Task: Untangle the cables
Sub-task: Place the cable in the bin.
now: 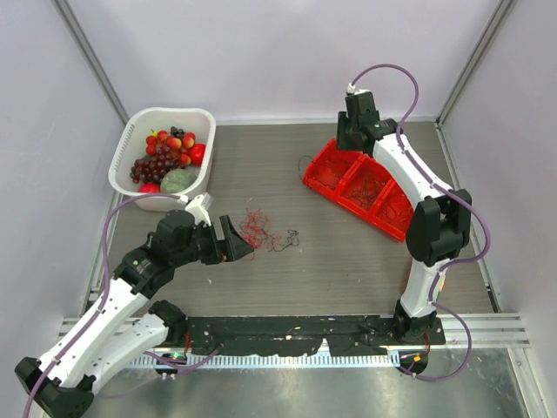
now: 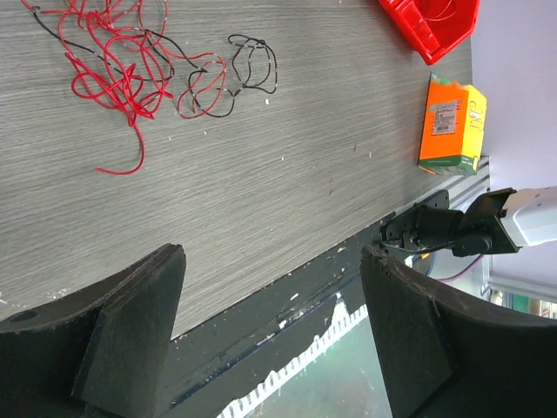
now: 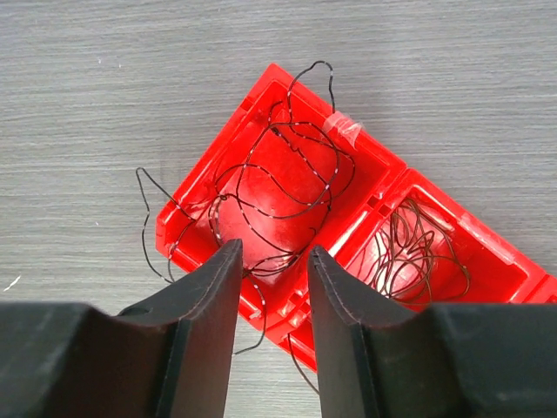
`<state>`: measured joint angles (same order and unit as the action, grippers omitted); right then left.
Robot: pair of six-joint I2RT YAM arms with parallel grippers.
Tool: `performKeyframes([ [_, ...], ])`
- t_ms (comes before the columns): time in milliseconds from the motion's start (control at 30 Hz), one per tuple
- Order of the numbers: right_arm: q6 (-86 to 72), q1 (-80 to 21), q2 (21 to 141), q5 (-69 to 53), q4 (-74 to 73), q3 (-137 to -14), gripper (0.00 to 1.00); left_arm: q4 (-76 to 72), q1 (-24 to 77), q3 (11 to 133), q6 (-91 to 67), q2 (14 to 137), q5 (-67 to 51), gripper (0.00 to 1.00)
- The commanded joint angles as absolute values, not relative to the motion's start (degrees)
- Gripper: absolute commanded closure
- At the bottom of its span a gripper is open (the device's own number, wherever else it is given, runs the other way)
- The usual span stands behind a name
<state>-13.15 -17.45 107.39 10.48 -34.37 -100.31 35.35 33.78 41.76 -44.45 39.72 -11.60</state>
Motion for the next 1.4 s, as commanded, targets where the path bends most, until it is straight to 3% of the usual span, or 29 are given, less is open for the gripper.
performKeyframes([
  [0, -12.3, -17.49, 107.84, 8.1, -32.17, -99.41, 0.55, 32.34, 33.93, 41.84, -44.12, 39.72, -12.22, 0.15],
  [100, -11.87, -18.19, 106.09, 0.9, -28.49, -96.07, 0.49, 31.38, 33.93, 41.22, -44.73, 39.9, -12.13, 0.15],
  [267, -4.84, -25.82, 104.68, 2.28, -22.25, -90.54, 0.34, 29.01, 33.84, 40.87, -45.26, 41.04, -13.27, 0.15],
  [533, -2.55, -30.94, 110.48, 13.62, -26.63, -93.52, 0.33, 30.23, 33.93, 40.43, -44.83, 39.82, -13.1, 0.15],
  [933, 3.25, -36.03, 107.4, 23.37, -24.79, -84.64, 0.34, 29.45, 33.92, 38.5, -45.09, 39.02, -13.97, 0.15],
  [1100, 2.38, -36.65, 106.97, 30.3, -19.44, -82.35, 0.5, 29.79, 33.84, 38.58, -45.18, 38.67, -14.06, 0.15],
  [1167, 1.15, -36.3, 106.88, 32.77, -19.16, -83.4, 0.72, 30.49, 33.93, 39.11, -44.74, 38.67, -13.89, 0.15],
  [1200, 0.71, -35.86, 106.88, 33.39, -18.9, -84.1, 0.98, 30.85, 33.84, 39.46, -44.65, 38.58, -13.71, 0.15],
  [1367, -1.48, -31.82, 109.15, 31.56, -19.06, -87.71, 0.99, 31.11, 33.84, 39.55, -44.65, 38.14, -13.45, 0.15],
])
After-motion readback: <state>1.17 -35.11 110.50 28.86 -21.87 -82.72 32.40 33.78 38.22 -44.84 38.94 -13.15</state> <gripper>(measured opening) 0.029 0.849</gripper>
